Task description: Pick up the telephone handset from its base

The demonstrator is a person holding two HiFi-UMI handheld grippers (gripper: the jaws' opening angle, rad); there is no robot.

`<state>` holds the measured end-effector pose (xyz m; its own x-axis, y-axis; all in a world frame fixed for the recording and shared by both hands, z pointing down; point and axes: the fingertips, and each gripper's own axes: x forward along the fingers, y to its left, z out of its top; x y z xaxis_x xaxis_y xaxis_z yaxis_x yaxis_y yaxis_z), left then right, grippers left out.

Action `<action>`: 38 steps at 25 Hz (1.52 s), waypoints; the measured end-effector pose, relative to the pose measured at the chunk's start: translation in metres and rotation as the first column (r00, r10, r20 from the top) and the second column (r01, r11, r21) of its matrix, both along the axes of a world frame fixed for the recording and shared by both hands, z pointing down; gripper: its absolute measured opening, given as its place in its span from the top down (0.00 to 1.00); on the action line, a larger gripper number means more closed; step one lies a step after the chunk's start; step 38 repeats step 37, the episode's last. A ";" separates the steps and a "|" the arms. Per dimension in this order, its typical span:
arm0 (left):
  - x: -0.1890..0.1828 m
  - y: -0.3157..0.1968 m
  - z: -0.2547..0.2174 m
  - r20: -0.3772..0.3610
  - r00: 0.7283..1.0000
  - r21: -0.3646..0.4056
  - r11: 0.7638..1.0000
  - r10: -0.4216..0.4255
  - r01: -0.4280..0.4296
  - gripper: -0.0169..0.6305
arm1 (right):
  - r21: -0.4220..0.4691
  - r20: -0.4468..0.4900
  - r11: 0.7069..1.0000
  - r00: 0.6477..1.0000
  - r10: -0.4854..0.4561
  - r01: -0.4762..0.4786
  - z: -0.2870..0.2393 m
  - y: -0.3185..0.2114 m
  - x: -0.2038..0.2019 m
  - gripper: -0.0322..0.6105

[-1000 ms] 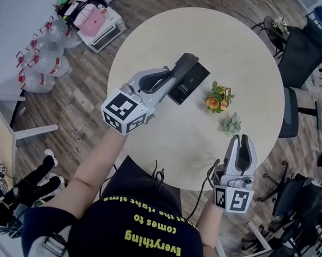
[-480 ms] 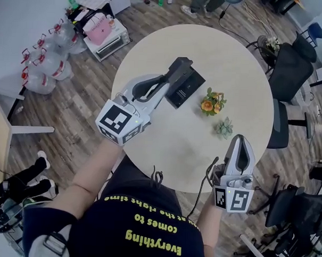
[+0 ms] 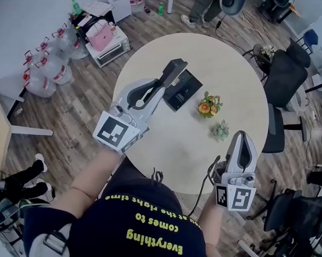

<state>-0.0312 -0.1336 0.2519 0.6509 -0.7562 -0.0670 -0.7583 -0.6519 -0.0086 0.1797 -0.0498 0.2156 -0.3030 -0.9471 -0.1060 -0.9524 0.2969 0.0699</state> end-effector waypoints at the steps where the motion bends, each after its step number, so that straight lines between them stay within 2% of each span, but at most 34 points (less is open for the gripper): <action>1: -0.001 0.002 -0.001 0.000 1.000 0.003 1.000 -0.002 0.002 0.86 | 0.003 -0.001 1.000 1.000 0.000 0.000 -0.002 0.001 -0.001 0.93; 18: -0.004 0.012 -0.008 -0.005 1.000 0.014 1.000 0.001 -0.001 0.86 | 0.028 -0.011 1.000 1.000 0.006 -0.005 -0.013 0.005 -0.004 0.93; 38: -0.005 -0.001 0.010 -0.007 1.000 -0.018 1.000 -0.010 0.010 0.86 | -0.001 -0.012 1.000 1.000 0.016 -0.016 0.002 -0.004 -0.003 0.93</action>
